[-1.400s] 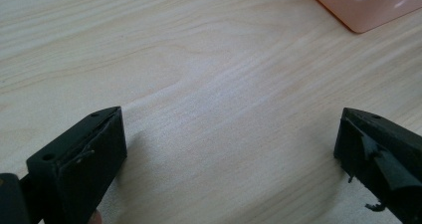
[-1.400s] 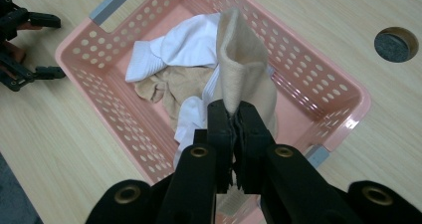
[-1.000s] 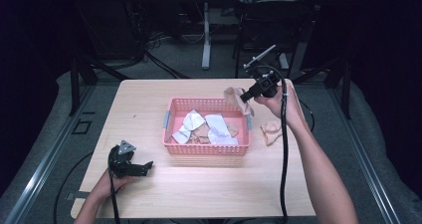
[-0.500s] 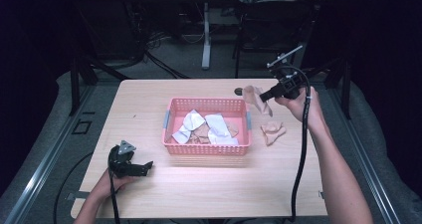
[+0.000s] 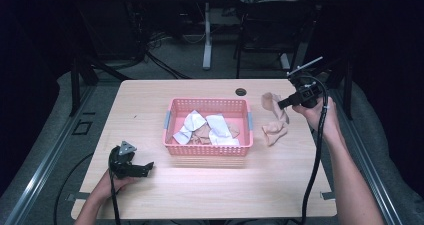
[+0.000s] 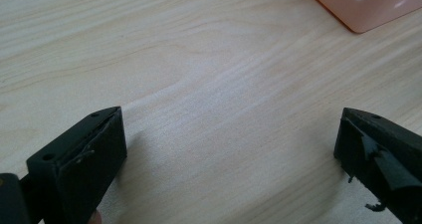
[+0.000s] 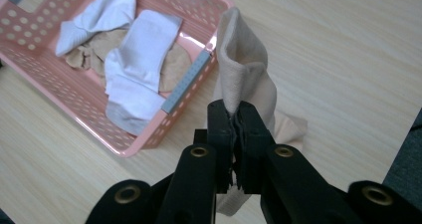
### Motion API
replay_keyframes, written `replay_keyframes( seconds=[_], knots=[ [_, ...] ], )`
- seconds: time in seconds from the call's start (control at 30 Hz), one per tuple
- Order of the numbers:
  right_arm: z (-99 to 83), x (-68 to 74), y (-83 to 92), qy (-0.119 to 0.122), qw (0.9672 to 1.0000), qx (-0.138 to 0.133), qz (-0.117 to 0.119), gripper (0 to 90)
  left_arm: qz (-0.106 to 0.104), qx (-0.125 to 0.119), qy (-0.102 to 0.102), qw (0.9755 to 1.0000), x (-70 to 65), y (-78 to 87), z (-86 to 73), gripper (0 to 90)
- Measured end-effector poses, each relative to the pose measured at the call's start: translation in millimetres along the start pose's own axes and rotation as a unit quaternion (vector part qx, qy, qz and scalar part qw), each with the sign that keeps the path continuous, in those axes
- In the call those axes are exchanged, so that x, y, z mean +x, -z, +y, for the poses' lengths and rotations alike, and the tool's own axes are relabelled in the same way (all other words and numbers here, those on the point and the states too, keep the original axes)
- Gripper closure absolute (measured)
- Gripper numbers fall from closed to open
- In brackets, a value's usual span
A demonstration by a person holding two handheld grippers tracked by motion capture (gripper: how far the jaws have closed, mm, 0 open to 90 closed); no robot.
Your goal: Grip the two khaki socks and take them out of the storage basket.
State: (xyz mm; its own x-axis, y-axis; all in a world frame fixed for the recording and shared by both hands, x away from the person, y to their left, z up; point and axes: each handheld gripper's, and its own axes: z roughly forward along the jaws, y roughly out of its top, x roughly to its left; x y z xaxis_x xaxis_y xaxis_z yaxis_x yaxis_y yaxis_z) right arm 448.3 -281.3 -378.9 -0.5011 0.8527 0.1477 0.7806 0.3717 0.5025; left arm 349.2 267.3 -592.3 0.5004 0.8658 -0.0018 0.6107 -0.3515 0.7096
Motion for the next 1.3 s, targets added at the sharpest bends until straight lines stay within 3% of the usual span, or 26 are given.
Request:
replay_keyframes(
  seconds=[0.3,0.6,0.83,0.87,0.93,1.0,1.1,1.23,1.27,1.3],
  knots=[
    [-22.2,-12.2,-18.9,-0.017,0.9996,0.024,-0.005,86.9,0.000,-0.001,-0.001,1.0000,0.1,-0.1,0.0,0.1],
    [-48.2,-22.7,-59.3,-0.021,0.9964,0.081,-0.011,86.9,0.000,0.000,0.000,1.0000,0.0,0.0,0.0,0.1],
    [-64.3,-19.5,-88.1,-0.020,0.9941,0.106,-0.009,86.7,0.000,-0.001,-0.001,1.0000,0.1,-0.1,0.1,0.1],
    [-67.7,-17.5,-96.0,-0.018,0.9933,0.114,0.001,86.7,0.000,0.000,0.000,1.0000,0.0,0.0,0.0,0.1],
    [-68.8,-16.9,-98.8,-0.013,0.9929,0.118,-0.006,86.6,0.000,0.000,-0.001,1.0000,0.1,0.0,0.0,0.1],
    [-71.5,-16.3,-108.2,-0.012,0.9917,0.127,0.010,86.2,0.000,-0.001,-0.001,1.0000,0.1,-0.1,0.0,0.1],
    [-73.0,-14.8,-111.1,-0.011,0.9921,0.125,0.007,85.6,0.000,0.000,0.000,1.0000,0.0,0.0,0.0,0.1],
    [-77.3,-16.8,-118.5,-0.008,0.9900,0.139,0.019,79.3,0.000,0.000,0.000,1.0000,0.0,0.0,0.0,0.1],
    [-79.5,-15.7,-120.0,-0.023,0.9918,0.123,0.024,77.1,0.000,0.000,0.000,1.0000,0.0,0.0,0.0,0.1],
    [-78.7,-17.3,-118.2,-0.012,0.9906,0.134,0.024,72.8,0.000,0.000,-0.001,1.0000,0.1,-0.1,0.1,0.1]
  ],
)
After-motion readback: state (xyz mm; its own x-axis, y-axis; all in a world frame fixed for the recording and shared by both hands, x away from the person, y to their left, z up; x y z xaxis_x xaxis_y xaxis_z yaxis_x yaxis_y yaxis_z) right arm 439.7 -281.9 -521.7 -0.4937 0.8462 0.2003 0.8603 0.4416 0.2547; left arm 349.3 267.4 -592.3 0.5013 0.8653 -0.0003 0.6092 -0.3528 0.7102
